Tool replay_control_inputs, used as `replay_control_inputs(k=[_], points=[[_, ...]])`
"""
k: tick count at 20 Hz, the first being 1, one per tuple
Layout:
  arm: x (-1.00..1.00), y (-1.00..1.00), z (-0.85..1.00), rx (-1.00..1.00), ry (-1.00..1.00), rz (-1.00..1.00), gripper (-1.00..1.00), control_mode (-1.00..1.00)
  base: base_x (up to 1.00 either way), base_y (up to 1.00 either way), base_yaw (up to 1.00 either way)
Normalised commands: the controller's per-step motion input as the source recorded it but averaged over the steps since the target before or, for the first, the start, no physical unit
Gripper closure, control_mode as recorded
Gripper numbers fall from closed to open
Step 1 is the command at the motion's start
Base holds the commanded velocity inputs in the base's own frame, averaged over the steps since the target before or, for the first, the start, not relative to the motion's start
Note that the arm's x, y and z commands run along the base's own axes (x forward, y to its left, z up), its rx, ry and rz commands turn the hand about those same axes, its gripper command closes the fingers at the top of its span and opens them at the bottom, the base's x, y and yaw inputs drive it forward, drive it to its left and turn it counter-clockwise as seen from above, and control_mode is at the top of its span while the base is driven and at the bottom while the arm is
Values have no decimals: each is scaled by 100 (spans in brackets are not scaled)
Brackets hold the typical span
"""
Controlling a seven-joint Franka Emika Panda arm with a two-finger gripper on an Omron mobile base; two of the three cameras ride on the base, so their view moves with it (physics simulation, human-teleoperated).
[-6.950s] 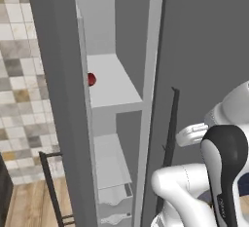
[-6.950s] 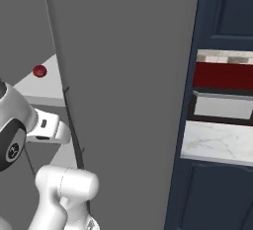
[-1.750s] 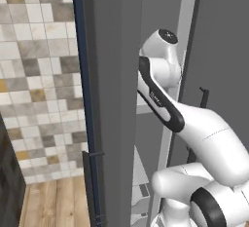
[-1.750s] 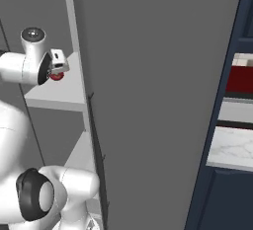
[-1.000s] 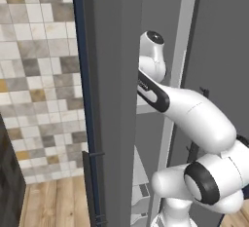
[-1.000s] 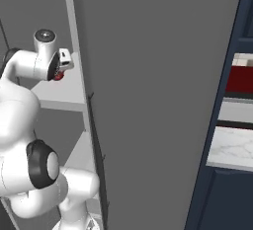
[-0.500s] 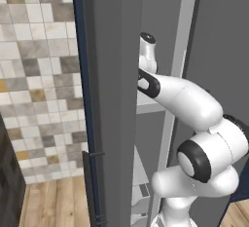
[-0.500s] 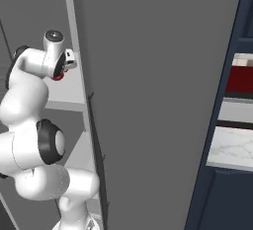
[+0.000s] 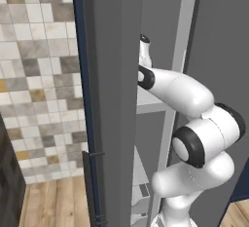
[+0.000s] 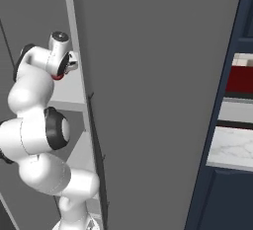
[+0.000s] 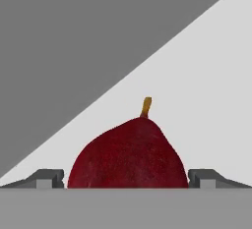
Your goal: Take the broccoli, pear, and lemon from the freezer and place them in the bowl on the counter.
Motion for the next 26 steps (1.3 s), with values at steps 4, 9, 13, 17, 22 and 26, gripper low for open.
replay_control_inputs(k=[4,9,13,17,22,26], points=[[7,1,-26,0,1,2,100,-100,0,0,0],[-16,-7,-7,0,-3,-2,100,-100,0,0,0],[-47,-1,0,0,-5,-10,100,-100,0,0,0],[-34,0,1,0,-4,-17,100,-100,0,0,0],[-34,-24,10,0,-2,-19,100,-100,0,0,0],[-47,-50,24,0,0,-7,100,-100,0,0,0]])
